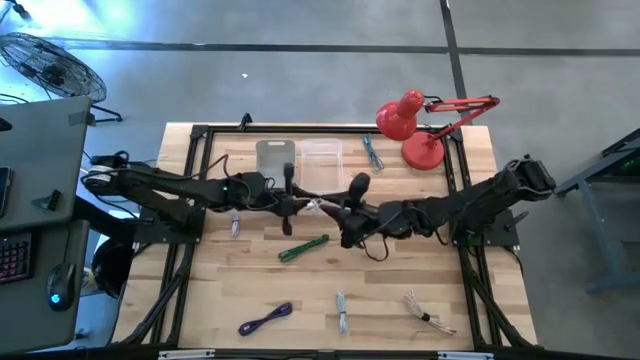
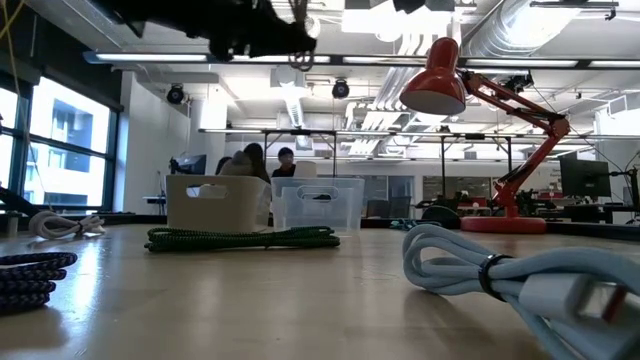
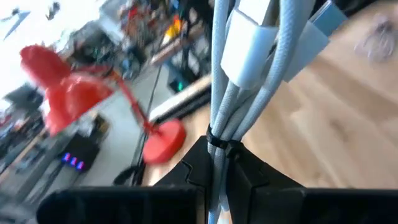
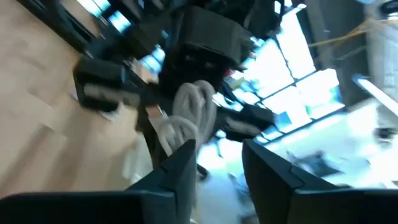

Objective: Pick & Place USB Port
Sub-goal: Put the top right white charger cable into the gray bin

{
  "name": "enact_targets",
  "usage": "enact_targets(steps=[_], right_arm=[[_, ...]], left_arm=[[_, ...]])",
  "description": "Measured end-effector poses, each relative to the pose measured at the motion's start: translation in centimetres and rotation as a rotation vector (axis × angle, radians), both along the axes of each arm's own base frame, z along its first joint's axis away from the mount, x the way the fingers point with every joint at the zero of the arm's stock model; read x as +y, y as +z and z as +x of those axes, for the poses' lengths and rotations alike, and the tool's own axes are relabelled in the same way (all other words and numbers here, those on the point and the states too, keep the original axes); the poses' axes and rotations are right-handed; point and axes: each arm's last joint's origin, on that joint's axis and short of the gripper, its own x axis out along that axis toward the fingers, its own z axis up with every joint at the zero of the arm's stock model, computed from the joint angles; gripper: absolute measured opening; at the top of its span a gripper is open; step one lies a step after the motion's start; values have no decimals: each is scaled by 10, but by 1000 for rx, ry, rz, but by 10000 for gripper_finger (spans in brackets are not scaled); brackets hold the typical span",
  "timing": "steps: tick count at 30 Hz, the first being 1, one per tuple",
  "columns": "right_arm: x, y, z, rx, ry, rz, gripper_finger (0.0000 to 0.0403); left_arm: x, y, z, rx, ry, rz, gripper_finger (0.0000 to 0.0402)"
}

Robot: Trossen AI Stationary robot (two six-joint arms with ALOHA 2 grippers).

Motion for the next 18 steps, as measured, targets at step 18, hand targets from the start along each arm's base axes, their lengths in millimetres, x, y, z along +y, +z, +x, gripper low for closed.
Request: enact_targets(steps=[18], right_arm=[[-4,15,-20,-30,-307,-29,138]], left_arm=[[39,3,-83,360,661,-18,19]])
